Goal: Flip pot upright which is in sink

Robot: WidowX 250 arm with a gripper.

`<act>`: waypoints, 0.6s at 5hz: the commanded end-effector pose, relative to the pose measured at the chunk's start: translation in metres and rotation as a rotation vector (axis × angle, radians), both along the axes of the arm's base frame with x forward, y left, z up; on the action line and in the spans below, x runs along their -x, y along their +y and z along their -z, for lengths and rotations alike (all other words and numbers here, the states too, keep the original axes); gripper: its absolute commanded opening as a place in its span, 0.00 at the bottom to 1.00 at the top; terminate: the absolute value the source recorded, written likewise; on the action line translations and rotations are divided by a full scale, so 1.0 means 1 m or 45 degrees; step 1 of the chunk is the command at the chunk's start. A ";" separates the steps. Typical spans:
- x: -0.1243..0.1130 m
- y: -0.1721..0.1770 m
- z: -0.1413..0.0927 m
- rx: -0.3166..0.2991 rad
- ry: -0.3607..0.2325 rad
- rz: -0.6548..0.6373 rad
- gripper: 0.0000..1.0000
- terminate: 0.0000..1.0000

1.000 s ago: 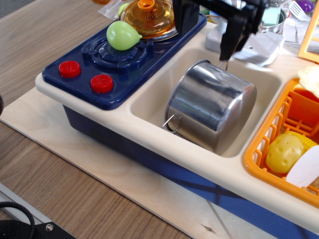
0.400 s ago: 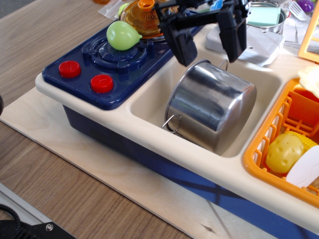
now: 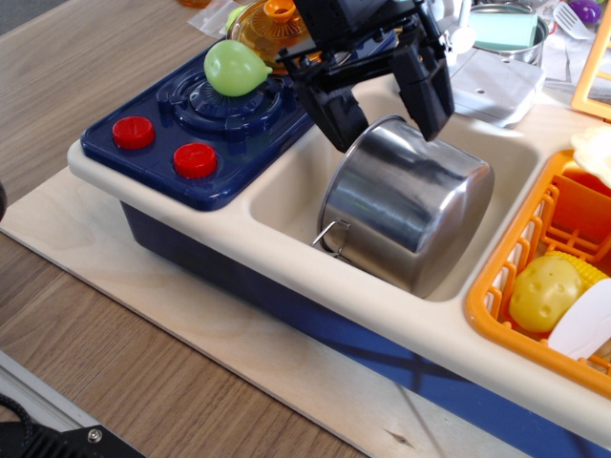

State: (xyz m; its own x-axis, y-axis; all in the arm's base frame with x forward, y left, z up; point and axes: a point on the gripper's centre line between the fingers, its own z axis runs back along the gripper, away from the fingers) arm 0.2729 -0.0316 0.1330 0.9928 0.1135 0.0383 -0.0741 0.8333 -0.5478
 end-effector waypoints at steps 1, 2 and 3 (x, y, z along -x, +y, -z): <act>-0.003 -0.004 -0.007 0.100 -0.055 -0.050 1.00 0.00; -0.001 -0.013 -0.008 0.139 -0.071 -0.104 1.00 0.00; 0.000 -0.017 -0.006 0.131 -0.113 -0.141 0.00 0.00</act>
